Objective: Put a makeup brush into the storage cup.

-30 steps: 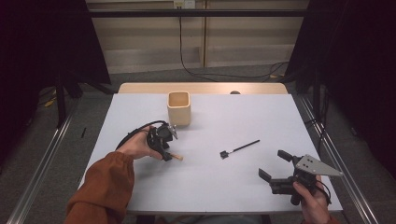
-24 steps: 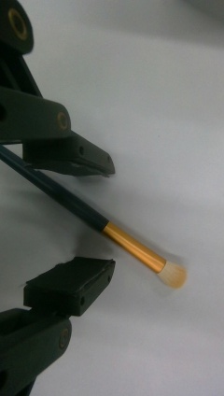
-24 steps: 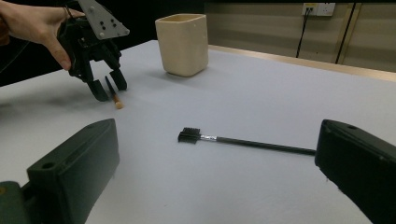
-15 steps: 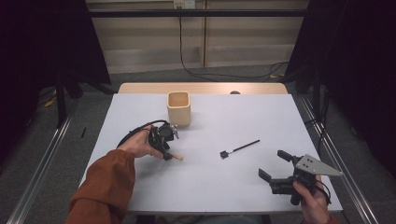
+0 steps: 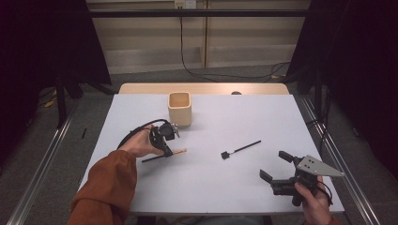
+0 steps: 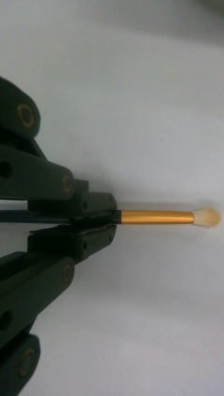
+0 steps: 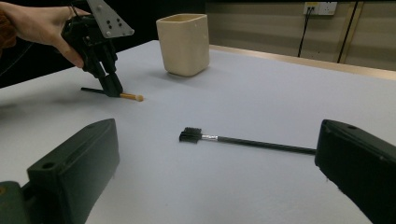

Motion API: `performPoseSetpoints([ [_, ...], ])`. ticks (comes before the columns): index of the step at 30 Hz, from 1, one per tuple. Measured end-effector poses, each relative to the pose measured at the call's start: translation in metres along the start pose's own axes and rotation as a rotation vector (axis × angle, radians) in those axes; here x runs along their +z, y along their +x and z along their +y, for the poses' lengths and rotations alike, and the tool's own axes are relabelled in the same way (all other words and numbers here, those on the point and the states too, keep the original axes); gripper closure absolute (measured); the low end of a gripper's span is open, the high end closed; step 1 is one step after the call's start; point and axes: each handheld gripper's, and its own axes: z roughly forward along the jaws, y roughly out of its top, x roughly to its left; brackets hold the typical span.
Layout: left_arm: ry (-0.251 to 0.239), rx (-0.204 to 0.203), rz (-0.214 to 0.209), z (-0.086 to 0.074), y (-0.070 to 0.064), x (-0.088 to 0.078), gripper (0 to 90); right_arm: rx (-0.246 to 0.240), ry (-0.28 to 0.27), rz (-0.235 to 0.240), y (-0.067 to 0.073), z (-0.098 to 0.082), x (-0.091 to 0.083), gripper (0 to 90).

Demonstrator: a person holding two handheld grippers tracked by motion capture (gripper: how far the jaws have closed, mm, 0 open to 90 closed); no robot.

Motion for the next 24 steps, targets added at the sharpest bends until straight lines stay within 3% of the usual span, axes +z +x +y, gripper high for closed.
performPoseSetpoints([
  [6,-0.017,-0.014,-0.007,-0.002,0.001,-0.001,83.7,0.001,0.0,0.0,0.0,0.0,0.0,0.0],
  [9,-0.031,-0.049,-0.025,-0.003,0.003,-0.002,83.7,0.001,0.001,0.001,0.0,0.0,0.0,0.0],
  [10,-0.019,-0.038,-0.029,-0.003,0.004,-0.003,83.7,0.003,-0.002,0.003,0.0,0.0,0.0,0.0],
  [13,-0.039,-0.058,-0.039,-0.006,0.005,-0.003,83.7,-0.001,-0.001,0.004,0.0,0.0,0.001,0.0],
  [20,-0.056,-0.085,-0.023,-0.012,0.007,-0.006,83.7,0.004,-0.005,0.002,0.0,0.0,-0.001,0.0],
  [24,-0.098,-0.11,-0.026,-0.015,0.008,-0.011,83.7,-0.003,0.0,0.005,0.0,0.0,0.0,0.0],
])
